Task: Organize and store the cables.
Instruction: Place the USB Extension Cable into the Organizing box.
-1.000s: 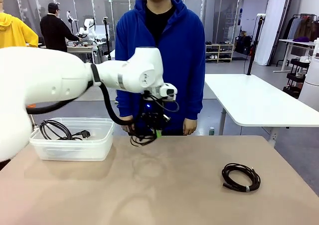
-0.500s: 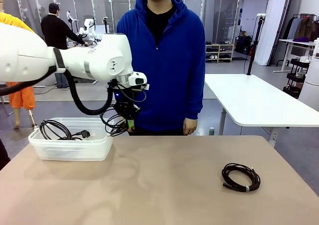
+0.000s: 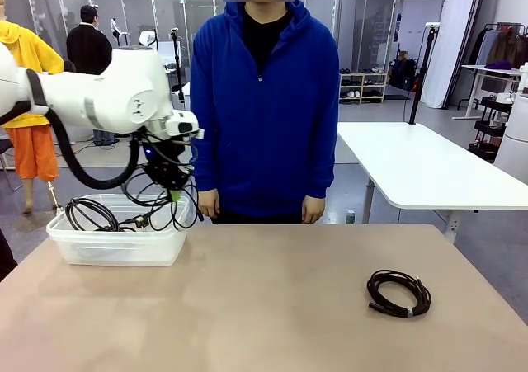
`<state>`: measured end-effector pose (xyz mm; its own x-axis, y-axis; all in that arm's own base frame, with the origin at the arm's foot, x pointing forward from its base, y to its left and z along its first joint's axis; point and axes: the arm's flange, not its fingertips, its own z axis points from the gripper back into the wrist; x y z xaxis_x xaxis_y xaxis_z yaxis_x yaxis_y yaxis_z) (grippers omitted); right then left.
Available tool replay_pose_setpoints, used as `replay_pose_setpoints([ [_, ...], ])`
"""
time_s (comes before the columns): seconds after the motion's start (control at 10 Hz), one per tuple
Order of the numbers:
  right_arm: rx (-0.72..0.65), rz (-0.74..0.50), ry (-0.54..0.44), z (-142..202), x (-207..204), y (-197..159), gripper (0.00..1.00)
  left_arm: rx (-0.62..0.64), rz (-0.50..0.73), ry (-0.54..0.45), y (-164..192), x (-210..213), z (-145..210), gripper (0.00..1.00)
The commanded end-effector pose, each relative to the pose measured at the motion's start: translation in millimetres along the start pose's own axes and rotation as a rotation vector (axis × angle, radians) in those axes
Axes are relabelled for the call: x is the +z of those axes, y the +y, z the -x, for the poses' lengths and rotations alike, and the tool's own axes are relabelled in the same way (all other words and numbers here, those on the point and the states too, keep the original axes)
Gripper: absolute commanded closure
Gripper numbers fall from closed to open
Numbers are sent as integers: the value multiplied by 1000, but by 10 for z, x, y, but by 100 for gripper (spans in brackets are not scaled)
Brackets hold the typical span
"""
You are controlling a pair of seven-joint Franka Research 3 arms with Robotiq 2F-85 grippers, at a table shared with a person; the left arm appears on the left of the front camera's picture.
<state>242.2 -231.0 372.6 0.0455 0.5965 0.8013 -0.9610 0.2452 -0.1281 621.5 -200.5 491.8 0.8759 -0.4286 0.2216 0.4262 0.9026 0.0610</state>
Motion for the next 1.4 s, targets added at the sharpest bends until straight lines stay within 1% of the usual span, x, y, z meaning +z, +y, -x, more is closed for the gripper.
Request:
replay_pose_setpoints([
  [0.0, -26, 11, -2, -34, -23, 4, 0, 78, 26, -21, 338, -168, 160, 89],
  [0.1, -26, 11, -2, -34, -23, 4, 0, 120, -12, 2, 484, -250, 146, 89],
  [0.2, -26, 11, -2, -34, -23, 4, 0, 149, -33, 2, 607, -272, 142, 89],
  [0.3, -26, 11, -2, -34, -23, 4, 0, 175, -21, 2, 732, -275, 139, 89],
  [0.4, -26, 11, -2, -34, -23, 4, 0, 208, -55, 17, 867, -337, 96, 89],
  [0.6, -26, 11, -2, -34, -23, 4, 0, 222, -40, 60, 965, -506, 44, 89],
  [0.7, -26, 11, -2, -34, -23, 4, 0, 241, -70, 98, 1012, -621, 62, 89],
  [0.8, -26, 11, -2, -34, -23, 4, 0, 269, -137, 123, 1083, -700, 84, 89],
  [0.9, -26, 11, -2, -34, -23, 4, 0, 281, -143, 129, 1124, -684, 131, 89],
  [1.1, -26, 11, -2, -34, -23, 4, 0, 282, -93, 131, 1121, -748, 114, 89],
  [1.2, -26, 11, -2, -34, -23, 4, 0, 259, -9, 101, 1049, -805, 62, 89],
  [1.3, -26, 11, -2, -34, -23, 4, 0, 247, 2, 96, 1011, -815, 61, 89],
])
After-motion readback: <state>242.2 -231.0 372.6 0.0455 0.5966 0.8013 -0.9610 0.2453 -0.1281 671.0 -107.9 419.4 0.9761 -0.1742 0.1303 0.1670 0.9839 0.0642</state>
